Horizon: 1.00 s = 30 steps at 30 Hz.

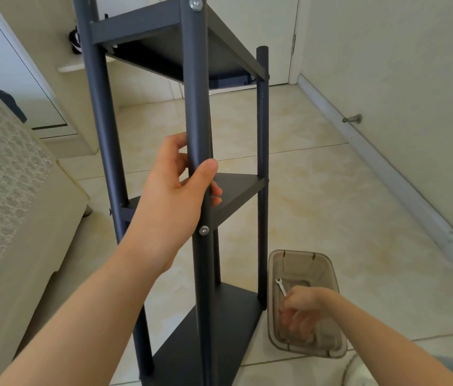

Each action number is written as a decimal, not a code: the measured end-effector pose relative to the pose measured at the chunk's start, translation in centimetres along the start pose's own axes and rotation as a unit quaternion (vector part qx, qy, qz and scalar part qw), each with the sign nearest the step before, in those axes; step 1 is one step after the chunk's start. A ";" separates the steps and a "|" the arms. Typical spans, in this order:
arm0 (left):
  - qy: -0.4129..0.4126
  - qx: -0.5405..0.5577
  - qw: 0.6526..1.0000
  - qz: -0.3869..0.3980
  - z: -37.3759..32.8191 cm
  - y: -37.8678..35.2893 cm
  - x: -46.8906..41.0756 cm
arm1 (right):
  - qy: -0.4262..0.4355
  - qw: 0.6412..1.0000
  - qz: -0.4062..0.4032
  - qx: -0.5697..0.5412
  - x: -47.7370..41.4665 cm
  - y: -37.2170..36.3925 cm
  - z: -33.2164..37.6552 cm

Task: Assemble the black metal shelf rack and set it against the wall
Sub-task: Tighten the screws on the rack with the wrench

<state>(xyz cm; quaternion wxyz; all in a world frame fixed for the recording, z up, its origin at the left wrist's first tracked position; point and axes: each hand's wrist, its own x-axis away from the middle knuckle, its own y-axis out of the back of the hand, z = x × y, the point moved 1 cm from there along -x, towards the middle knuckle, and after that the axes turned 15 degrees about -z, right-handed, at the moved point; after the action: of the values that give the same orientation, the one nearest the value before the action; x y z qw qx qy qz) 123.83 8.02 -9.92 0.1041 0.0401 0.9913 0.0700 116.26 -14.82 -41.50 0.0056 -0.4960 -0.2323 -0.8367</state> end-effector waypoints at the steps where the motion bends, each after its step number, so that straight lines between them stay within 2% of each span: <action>1: -0.002 -0.002 1.000 -0.001 0.0 0.1 0.0 | 0.017 0.998 -0.052 0.017 -0.4 -0.1 -0.2; 5: -0.003 0.005 1.000 -0.007 0.0 0.1 0.5 | 0.044 0.971 -0.224 0.069 -2.5 -0.4 -0.6; 10: -0.012 0.009 1.000 -0.013 0.1 0.4 0.3 | 0.046 0.950 -0.298 0.085 -5.6 -1.3 -0.5; 21: -0.012 0.019 1.000 -0.016 0.9 1.7 -1.0 | 0.052 0.928 -0.352 0.113 -10.1 -3.1 -1.0; 30: -0.017 0.020 0.999 -0.026 1.5 1.7 -1.0 | 0.055 0.925 -0.335 0.171 -10.0 -3.3 -1.3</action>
<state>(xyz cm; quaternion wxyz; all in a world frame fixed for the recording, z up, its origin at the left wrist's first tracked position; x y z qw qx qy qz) 125.26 9.78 -10.91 0.1220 0.0179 0.9913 0.0467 119.48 -14.62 -51.62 -0.1774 -0.3344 -0.5236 -0.7633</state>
